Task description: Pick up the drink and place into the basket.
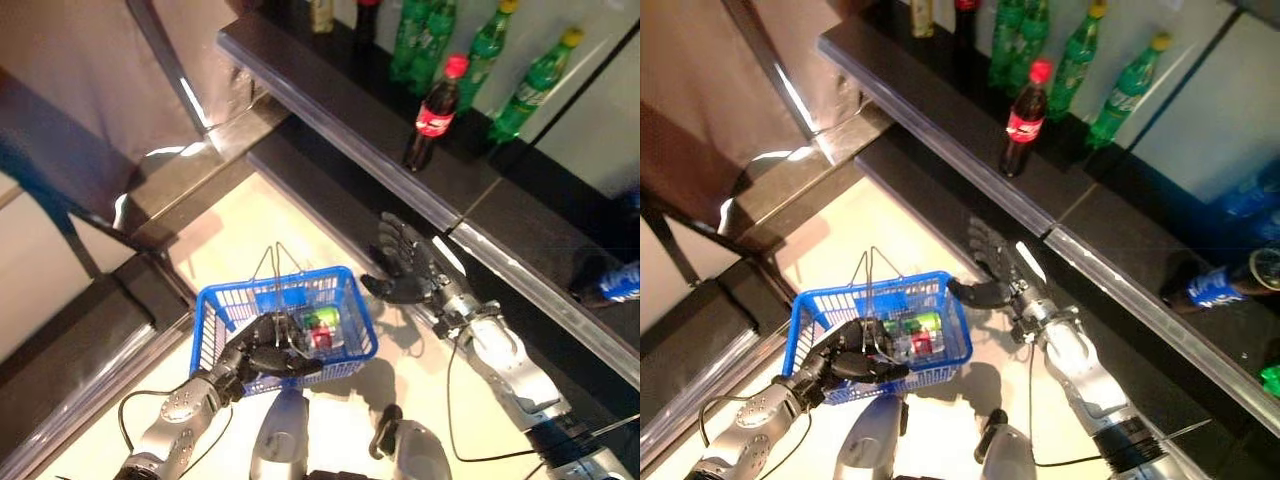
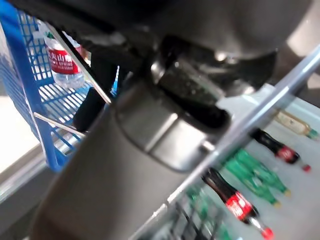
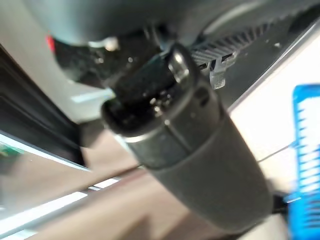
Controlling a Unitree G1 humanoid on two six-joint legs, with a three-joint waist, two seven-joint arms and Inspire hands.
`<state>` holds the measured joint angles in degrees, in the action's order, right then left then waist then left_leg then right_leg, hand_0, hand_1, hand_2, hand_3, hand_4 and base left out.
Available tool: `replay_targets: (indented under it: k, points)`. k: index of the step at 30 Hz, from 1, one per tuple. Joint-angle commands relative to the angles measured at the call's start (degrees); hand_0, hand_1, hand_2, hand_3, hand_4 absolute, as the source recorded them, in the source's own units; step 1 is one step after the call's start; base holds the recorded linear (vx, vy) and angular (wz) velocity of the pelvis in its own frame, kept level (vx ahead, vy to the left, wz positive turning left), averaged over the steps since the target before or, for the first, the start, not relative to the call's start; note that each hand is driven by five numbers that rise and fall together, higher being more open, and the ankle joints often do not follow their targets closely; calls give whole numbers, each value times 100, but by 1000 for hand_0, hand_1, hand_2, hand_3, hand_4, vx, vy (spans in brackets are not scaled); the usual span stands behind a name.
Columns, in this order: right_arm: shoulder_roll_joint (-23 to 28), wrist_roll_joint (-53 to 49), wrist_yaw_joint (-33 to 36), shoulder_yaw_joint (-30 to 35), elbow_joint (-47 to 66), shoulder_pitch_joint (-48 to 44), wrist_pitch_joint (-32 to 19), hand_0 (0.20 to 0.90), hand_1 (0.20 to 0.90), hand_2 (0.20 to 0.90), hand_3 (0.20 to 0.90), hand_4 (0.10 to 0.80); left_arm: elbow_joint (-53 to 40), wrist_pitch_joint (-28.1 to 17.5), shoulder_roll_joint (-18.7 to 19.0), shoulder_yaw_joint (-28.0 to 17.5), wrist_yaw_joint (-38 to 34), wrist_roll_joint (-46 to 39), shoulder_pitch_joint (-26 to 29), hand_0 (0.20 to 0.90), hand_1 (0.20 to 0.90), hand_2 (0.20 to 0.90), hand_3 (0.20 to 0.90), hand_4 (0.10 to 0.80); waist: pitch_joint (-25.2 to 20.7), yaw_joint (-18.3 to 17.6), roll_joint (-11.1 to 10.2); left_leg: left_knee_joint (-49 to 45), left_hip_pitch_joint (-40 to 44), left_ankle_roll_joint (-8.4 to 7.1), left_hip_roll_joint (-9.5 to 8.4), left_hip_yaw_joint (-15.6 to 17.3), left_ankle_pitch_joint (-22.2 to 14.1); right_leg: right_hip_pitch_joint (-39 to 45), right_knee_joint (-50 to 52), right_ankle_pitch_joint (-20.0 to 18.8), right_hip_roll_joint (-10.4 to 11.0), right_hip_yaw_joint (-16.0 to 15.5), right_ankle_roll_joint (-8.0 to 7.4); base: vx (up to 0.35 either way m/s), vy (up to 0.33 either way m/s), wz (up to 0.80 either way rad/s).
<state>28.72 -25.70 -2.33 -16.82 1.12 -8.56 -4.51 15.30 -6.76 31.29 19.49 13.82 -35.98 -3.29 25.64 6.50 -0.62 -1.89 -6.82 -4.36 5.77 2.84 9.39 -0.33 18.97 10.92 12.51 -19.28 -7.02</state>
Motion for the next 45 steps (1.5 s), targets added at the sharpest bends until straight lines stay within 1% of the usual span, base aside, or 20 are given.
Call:
replay_targets:
  k: [1, 8, 9, 15, 21, 26, 29, 30, 32, 33, 35, 36, 37, 38, 39, 40, 41, 42, 43, 45]
  points:
    - [69, -552, -242, 252, 296, 214, -657, 900, 900, 900, 900, 800, -932, -1489, -435, -38, -59, 178, 79, 300, 300, 300, 200, 100, -863, -113, 19, -235, 538, 161, 14, 273, -684, 1, -714, -896, -82, 181, -19, 22, 5, -43]
    - [-454, -525, -459, 338, -497, 1143, -637, 900, 900, 900, 900, 800, 78, -1635, -790, -318, -707, 450, -366, 300, 300, 300, 200, 100, -1173, -421, -126, -35, 801, 105, 174, 633, -718, 104, -1040, -1024, -101, 440, -113, 7, -10, -38]
    - [-594, -67, -315, 295, -1041, 1394, -615, 900, 900, 900, 900, 800, 525, -1724, -873, -428, -1006, 623, -455, 300, 300, 300, 200, 100, -1272, -535, -183, 21, 890, 68, 218, 775, -750, 160, -1198, -1078, -104, 546, -143, -5, -25, -49]
    - [-924, -278, -16, 295, -2705, 1479, -46, 900, 900, 900, 900, 800, 1845, -1627, -1225, -827, -1384, 336, -314, 300, 300, 300, 200, 100, -1426, -724, -208, 110, 1071, 46, 248, 1025, -829, 290, -1392, -1104, -143, 671, -141, -16, -37, -50]
    - [-1208, -511, -4, 413, -3955, 1415, 42, 900, 900, 900, 900, 800, 2729, -1666, -1485, -1076, -1507, 311, -128, 300, 300, 300, 200, 100, -1509, -813, -164, 172, 1220, 39, 270, 1157, -866, 386, -1470, -1094, -198, 748, -114, 9, -94, -26]
    - [-1277, -577, -136, 624, -4886, 1371, 14, 900, 900, 900, 900, 800, 3441, -1611, -1593, -1406, -1791, -156, -79, 300, 300, 300, 200, 100, -1649, -946, -97, 295, 1368, -49, 394, 1226, -825, 464, -1579, -1022, -440, 895, 13, 3, -217, -24]
    - [-1323, -570, -276, 734, -5324, 1375, -52, 900, 900, 900, 900, 800, 3862, -1764, -1632, -1677, -2028, -78, -101, 300, 300, 300, 200, 100, -1717, -1027, -75, 244, 1348, -156, 560, 1257, -759, 460, -1608, -940, -634, 993, 142, -16, -282, -26]
    - [-1316, -560, -332, 774, -5529, 1376, -76, 900, 900, 900, 900, 800, 4017, -1894, -1623, -1735, -2109, 36, -106, 300, 300, 300, 200, 100, -1732, -1060, -73, 144, 1288, -240, 711, 1316, -694, 438, -1613, -914, -740, 1028, 227, -42, -292, -18]
    - [-1304, -557, -331, 854, -5695, 1376, -12, 900, 900, 900, 900, 800, 4109, -1992, -1629, -1798, -2296, 45, -110, 300, 300, 300, 200, 100, -1738, -1083, -68, 51, 1230, -308, 839, 1352, -628, 424, -1643, -917, -831, 1072, 293, -55, -258, -16]
    - [-1265, -564, -357, 912, -5789, 1388, -8, 900, 900, 900, 900, 800, 4146, -1943, -1615, -1901, -2363, -65, -101, 300, 300, 300, 200, 100, -1728, -1084, -72, -103, 1139, -332, 916, 1307, -568, 427, -1665, -912, -893, 1119, 348, -60, -221, -23]
    - [-1224, -580, -349, 947, -5904, 1381, 23, 900, 900, 900, 900, 800, 4246, -1957, -1617, -2021, -2478, -280, -118, 300, 300, 300, 200, 100, -1719, -1047, -86, -370, 974, -317, 913, 1009, -518, 427, -1688, -908, -967, 1222, 414, -53, -188, -22]
    - [-1188, -524, -335, 962, -6070, 1331, 42, 900, 900, 900, 900, 800, 4379, -1936, -1679, -2228, -2546, -543, -167, 300, 300, 300, 200, 100, -1705, -956, -129, -713, 747, -187, 679, 461, -600, 406, -1678, -903, -1020, 1450, 490, -42, -147, -36]
    - [-1174, -471, -339, 962, -6139, 1310, 48, 900, 900, 900, 900, 800, 4444, -1939, -1710, -2312, -2583, -692, -194, 300, 300, 300, 200, 100, -1684, -909, -165, -983, 640, -79, 439, 216, -790, 412, -1689, -911, -1015, 1552, 511, -39, -135, -62]
    - [-1162, -456, -310, 956, -6203, 1281, 73, 900, 900, 900, 900, 800, 4504, -1911, -1747, -2392, -2642, -834, -217, 300, 300, 300, 200, 100, -1674, -858, -210, -1221, 539, 42, 171, 39, -1052, 404, -1718, -939, -982, 1633, 514, -24, -81, -86]
    - [-1164, -458, -296, 997, -6367, 1232, 90, 900, 900, 900, 900, 800, 4620, -1885, -1825, -2492, -2733, -1120, -263, 300, 300, 300, 200, 100, -1700, -806, -255, -1514, 403, 220, -330, -115, -1387, 367, -1781, -999, -968, 1777, 513, -16, -63, -75]
    - [-1168, -551, -245, 1022, -6426, 1221, 109, 900, 900, 900, 900, 800, 4668, -1842, -1857, -2523, -2763, -1210, -277, 300, 300, 300, 200, 100, -1715, -786, -264, -1568, 368, 267, -483, -157, -1460, 358, -1805, -1027, -969, 1813, 507, -2, -44, -114]
    - [-1162, -528, -299, 1129, -6563, 1187, 83, 900, 900, 900, 900, 800, 4831, -1857, -1923, -2607, -2756, -1428, -297, 300, 300, 300, 200, 100, -1741, -738, -261, -1682, 302, 369, -870, -272, -1601, 351, -1879, -1116, -1001, 1912, 471, 16, -13, -114]
    - [-1163, -573, -319, 1212, -6662, 1168, 43, 900, 900, 900, 900, 800, 4964, -1841, -1962, -2634, -2785, -1640, -298, 300, 300, 300, 200, 100, -1771, -710, -249, -1637, 295, 433, -1118, -374, -1659, 324, -1916, -1193, -1049, 2007, 441, 20, 6, -143]
    - [-1177, -622, -331, 1263, -6722, 1162, 24, 900, 900, 900, 900, 800, 5070, -1811, -1980, -2654, -2773, -1742, -289, 300, 300, 300, 200, 100, -1782, -701, -234, -1550, 325, 460, -1225, -389, -1691, 307, -1926, -1232, -1088, 2046, 419, 19, 28, -120]
    - [-1246, -663, -330, 1323, -6845, 1122, -17, 900, 900, 900, 900, 800, 5308, -1761, -1993, -2714, -2689, -1720, -251, 300, 300, 300, 200, 100, -1831, -745, -208, -1193, 532, 489, -1223, -291, -1724, 254, -1927, -1233, -1171, 2080, 388, 16, 40, -102]
